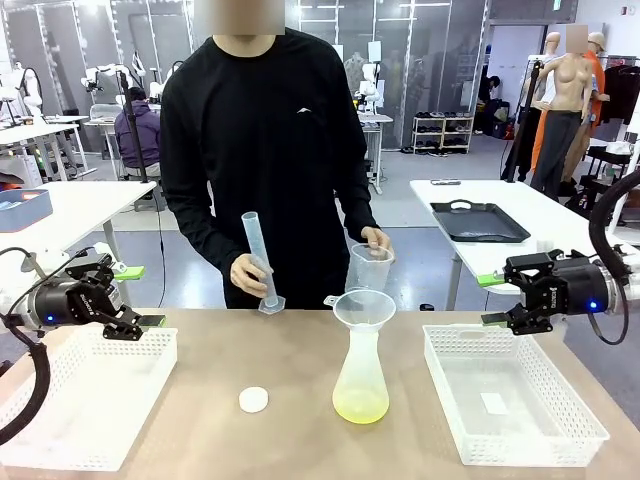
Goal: Prepare the solutions needed for the experiment.
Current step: Once the solution is in the Big flask , pick up the Plastic Funnel and place it back into the right Organizing basket.
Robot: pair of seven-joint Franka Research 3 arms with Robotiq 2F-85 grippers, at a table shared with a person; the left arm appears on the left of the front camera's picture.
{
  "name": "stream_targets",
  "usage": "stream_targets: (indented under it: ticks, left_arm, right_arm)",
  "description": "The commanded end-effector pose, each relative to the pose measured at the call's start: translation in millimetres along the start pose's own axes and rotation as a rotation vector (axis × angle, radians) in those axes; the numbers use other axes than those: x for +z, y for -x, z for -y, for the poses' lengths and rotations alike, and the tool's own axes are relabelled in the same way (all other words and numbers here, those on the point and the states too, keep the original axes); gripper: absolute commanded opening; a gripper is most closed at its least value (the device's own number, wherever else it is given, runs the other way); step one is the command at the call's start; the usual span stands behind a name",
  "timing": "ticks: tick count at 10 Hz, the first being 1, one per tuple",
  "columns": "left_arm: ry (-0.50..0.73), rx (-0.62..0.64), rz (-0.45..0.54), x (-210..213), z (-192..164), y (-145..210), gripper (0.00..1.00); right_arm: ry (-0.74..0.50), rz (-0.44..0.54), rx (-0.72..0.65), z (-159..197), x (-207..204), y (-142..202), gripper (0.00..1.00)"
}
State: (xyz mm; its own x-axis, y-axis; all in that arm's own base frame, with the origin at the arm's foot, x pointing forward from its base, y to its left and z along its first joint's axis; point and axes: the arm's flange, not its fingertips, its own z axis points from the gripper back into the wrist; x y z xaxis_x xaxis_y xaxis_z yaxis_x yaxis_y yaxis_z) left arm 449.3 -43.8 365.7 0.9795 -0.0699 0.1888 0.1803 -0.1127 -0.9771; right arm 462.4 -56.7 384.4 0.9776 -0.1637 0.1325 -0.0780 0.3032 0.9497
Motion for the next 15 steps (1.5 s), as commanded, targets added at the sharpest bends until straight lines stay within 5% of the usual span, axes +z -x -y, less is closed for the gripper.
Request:
stream_targets:
  ticks: [1,6,13,15]
  left_arm:
    - [0.000,-0.002,0.000,0,0,0,1.00]
    - [0.000,-0.002,0.000,0,0,0,1.00]
    - [0.000,-0.002,0.000,0,0,0,1.00]
    - [0.000,-0.002,0.000,0,0,0,1.00]
  right_arm:
    - [0.157,0.072,0.024,-17,-7,16,0.89]
    - [0.493,0.078,0.139,-101,-28,43,0.89]
    - [0.585,0.180,0.087,-152,-46,67,0.89]
    - [0.546,0.100,0.096,-153,-43,60,0.89]
